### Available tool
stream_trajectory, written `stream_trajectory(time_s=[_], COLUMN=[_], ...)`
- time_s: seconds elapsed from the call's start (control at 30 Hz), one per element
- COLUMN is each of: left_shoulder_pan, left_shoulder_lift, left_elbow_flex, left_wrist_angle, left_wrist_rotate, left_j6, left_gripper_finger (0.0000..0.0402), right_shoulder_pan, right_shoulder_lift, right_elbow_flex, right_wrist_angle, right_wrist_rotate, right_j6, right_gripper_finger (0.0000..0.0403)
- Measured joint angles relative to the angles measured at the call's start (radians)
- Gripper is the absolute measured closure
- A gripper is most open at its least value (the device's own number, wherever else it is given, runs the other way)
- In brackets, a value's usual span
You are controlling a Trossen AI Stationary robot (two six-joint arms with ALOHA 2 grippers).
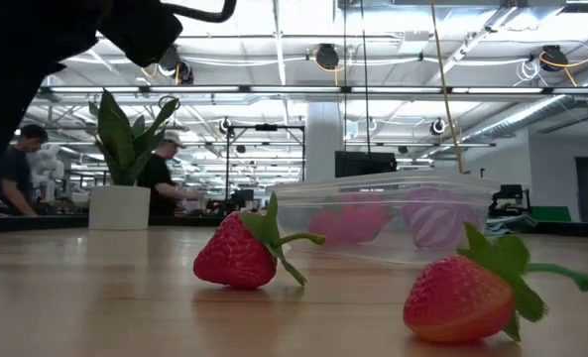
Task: Pick and placing Produce into tupperware
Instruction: Put the bottom peach into the transparent container
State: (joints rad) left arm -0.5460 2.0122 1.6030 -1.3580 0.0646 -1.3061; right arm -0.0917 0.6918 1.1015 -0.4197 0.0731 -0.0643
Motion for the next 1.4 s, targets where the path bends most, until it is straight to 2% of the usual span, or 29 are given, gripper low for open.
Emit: stream_trajectory(time_s=[0.23,0.4,0.9,1.07,1.17,1.4], left_shoulder_pan=[-0.034,-0.061,-0.065,-0.065,-0.065,-0.065], left_shoulder_lift=[-0.122,-0.155,-0.16,-0.164,-0.163,-0.162], left_elbow_flex=[-0.167,-0.29,-0.456,-0.474,-0.475,-0.477], left_wrist_angle=[0.178,0.337,0.596,0.611,0.607,0.589], left_wrist_rotate=[-0.031,-0.023,0.015,0.017,0.017,0.018], left_j6=[-0.101,-0.163,-0.2,-0.206,-0.206,-0.201], left_gripper_finger=[0.0053,0.0053,0.0053,0.0055,0.0078,0.0177], right_shoulder_pan=[0.0,0.0,0.0,0.0,0.0,0.0], right_shoulder_lift=[0.0,0.001,0.008,0.011,0.011,0.012], right_elbow_flex=[0.0,0.0,0.0,0.0,0.0,0.0], right_wrist_angle=[0.03,0.054,0.057,0.056,0.056,0.056], right_wrist_rotate=[0.0,0.0,0.0,0.0,0.0,0.001], right_j6=[0.0,0.0,0.0,0.0,0.0,0.0], right_gripper_finger=[0.0252,0.0252,0.0252,0.0252,0.0252,0.0252])
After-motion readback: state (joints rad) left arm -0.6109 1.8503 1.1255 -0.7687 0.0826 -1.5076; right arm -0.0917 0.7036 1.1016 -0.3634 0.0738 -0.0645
